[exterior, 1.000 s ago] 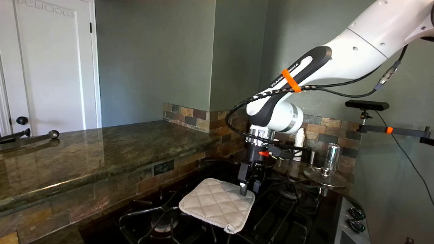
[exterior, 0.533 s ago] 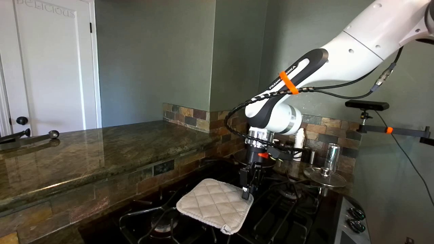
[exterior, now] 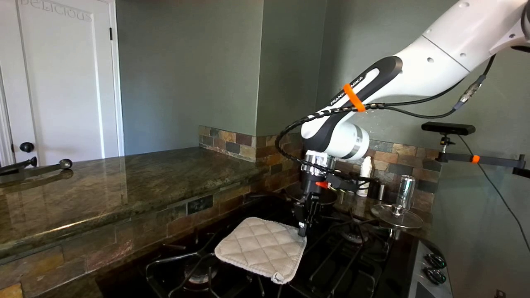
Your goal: Put the white pot holder on the stove then place the pan on top of it.
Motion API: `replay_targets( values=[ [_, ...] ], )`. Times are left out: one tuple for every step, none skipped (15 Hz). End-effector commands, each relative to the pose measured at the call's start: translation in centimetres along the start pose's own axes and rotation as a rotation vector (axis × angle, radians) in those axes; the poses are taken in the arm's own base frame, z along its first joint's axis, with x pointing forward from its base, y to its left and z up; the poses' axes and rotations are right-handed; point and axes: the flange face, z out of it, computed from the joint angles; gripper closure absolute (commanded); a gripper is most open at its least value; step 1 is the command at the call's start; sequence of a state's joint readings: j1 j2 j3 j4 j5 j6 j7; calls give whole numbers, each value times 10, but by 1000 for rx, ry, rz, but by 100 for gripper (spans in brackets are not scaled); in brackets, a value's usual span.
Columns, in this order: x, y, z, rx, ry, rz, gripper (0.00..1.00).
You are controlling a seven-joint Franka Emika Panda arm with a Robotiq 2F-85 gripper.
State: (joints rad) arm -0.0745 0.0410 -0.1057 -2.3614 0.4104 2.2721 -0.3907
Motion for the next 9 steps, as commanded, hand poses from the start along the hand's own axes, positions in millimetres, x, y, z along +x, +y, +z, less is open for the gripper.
replay_targets(
  values=[
    [-1, 11, -11, -9, 11, 63, 98],
    [-1, 14, -13, -8, 13, 85, 98],
    [-2, 17, -16, -11, 6, 104, 98],
    [-3, 20, -18, -16, 3, 121, 98],
    [-4, 24, -19, -22, -5, 143, 98],
    [-4, 27, -22, -26, -9, 157, 98],
    [-6, 30, -25, -32, -17, 167, 98],
    [-7, 32, -27, -38, -25, 173, 98],
    [-10, 33, -30, -41, -43, 173, 98]
  ],
)
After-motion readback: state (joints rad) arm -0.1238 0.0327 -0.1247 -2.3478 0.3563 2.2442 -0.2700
